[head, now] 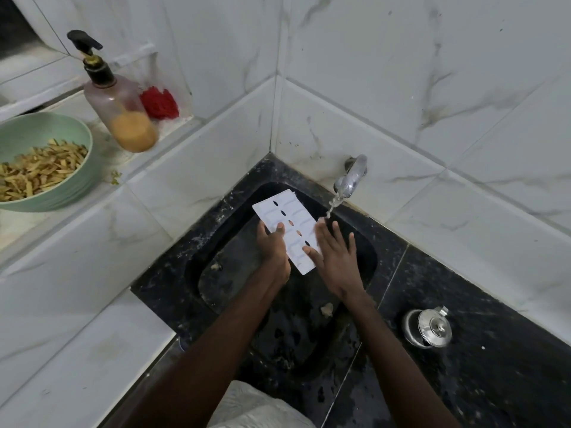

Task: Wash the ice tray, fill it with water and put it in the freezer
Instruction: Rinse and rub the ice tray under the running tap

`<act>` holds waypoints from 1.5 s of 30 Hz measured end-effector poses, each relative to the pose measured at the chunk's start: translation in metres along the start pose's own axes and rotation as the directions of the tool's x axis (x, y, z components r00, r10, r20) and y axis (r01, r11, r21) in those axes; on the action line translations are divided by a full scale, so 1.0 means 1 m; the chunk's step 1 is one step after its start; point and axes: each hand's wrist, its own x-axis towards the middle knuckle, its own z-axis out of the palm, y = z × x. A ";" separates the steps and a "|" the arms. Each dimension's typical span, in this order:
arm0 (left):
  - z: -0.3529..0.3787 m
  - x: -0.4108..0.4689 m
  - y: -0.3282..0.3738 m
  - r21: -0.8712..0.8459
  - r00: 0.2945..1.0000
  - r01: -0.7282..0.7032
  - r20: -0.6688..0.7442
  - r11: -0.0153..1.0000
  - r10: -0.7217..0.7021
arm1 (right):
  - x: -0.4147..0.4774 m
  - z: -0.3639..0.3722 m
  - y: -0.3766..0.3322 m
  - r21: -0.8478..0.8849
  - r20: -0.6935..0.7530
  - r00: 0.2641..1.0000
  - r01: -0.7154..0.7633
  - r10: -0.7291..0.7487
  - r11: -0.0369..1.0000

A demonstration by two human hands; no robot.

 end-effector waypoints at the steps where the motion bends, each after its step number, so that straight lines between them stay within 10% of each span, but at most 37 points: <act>1: 0.001 -0.001 -0.002 0.012 1.000 -0.004 -0.001 1.000 0.004 | 0.003 -0.002 -0.001 -0.008 0.011 1.000 -0.013 0.013 1.000; 39: -0.004 -0.005 0.018 0.008 0.996 -0.027 -0.090 1.000 0.027 | -0.022 0.010 -0.012 -0.056 -0.045 0.999 0.026 -0.028 0.998; 45: -0.006 -0.001 0.024 -0.013 0.985 -0.077 -0.156 0.997 0.074 | -0.021 0.023 0.001 0.234 -0.054 0.952 -0.281 0.301 0.931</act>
